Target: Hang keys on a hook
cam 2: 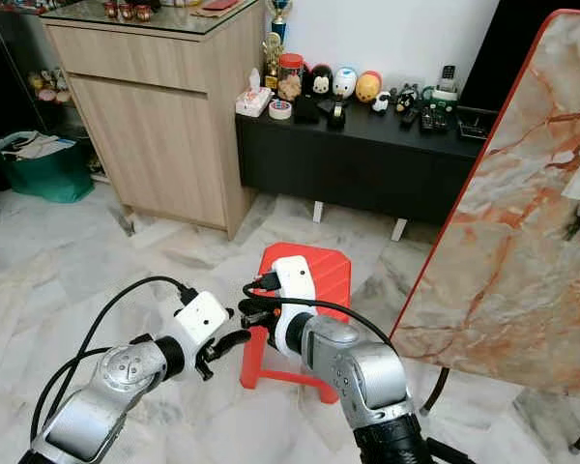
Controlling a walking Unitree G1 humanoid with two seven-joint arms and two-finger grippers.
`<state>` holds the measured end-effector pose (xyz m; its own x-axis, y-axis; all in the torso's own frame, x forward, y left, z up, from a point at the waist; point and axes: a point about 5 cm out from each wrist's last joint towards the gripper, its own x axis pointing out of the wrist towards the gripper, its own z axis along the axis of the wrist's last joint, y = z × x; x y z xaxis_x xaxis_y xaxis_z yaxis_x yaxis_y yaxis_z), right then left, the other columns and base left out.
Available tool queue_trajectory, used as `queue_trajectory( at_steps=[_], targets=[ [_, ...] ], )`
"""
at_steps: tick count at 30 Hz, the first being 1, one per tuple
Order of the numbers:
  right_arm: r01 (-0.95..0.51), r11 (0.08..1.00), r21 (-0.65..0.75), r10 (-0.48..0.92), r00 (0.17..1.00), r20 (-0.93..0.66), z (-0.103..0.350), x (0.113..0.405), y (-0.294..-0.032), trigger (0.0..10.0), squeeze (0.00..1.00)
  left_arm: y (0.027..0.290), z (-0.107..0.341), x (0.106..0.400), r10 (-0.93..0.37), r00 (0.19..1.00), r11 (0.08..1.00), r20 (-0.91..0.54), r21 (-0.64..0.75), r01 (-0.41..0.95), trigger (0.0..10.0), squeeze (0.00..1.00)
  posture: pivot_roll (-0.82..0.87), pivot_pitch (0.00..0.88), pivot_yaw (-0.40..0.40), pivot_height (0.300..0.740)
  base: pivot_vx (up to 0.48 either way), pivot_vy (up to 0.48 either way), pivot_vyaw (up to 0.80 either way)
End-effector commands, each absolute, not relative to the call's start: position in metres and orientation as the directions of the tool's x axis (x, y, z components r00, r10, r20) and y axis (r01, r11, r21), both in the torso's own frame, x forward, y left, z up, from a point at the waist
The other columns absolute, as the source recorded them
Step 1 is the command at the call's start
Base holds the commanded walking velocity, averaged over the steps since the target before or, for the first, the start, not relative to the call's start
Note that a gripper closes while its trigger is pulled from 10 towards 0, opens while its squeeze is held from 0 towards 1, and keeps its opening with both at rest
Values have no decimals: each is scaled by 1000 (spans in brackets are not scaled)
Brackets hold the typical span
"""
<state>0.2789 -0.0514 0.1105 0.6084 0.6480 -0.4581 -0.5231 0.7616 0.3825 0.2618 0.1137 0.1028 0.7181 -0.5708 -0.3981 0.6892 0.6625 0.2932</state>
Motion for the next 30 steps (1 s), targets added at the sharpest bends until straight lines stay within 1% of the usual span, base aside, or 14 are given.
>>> queue_trajectory(
  at_steps=[1,8,14,17,27,28,29,30],
  targets=[
    [-533,758,377,652,620,-436,118,279,-50,10000,0,111,106,265,-572,722,668,-389,290,685,10000,0,69,37,-81,740,0,0,0],
    [-535,754,382,657,614,-437,119,278,-48,10000,0,109,107,267,-574,728,682,-374,273,678,10000,0,67,39,-83,740,0,0,0],
    [-536,753,382,658,613,-437,119,277,-48,10000,0,109,106,266,-576,719,672,-389,276,687,10000,0,65,40,-82,740,0,0,0],
    [-536,755,379,656,615,-438,120,278,-48,10000,0,109,105,264,-586,704,647,-402,291,705,10000,0,67,39,-82,740,0,0,0],
    [-535,754,380,656,616,-435,120,279,-48,10000,0,109,104,264,-585,702,646,-407,290,707,10000,0,68,38,-82,740,0,0,0],
    [-535,754,381,657,617,-434,121,279,-47,10000,0,109,104,265,-583,704,649,-406,287,704,8980,0,68,38,-81,740,0,0,0],
    [-536,753,382,658,616,-432,121,279,-47,10000,0,110,104,265,-581,705,652,-407,286,702,6235,0,68,38,-81,740,0,0,0],
    [-536,752,382,659,616,-431,121,279,-47,10000,0,110,104,265,-580,706,653,-407,286,702,4353,0,68,37,-81,740,0,0,0]
  ],
)
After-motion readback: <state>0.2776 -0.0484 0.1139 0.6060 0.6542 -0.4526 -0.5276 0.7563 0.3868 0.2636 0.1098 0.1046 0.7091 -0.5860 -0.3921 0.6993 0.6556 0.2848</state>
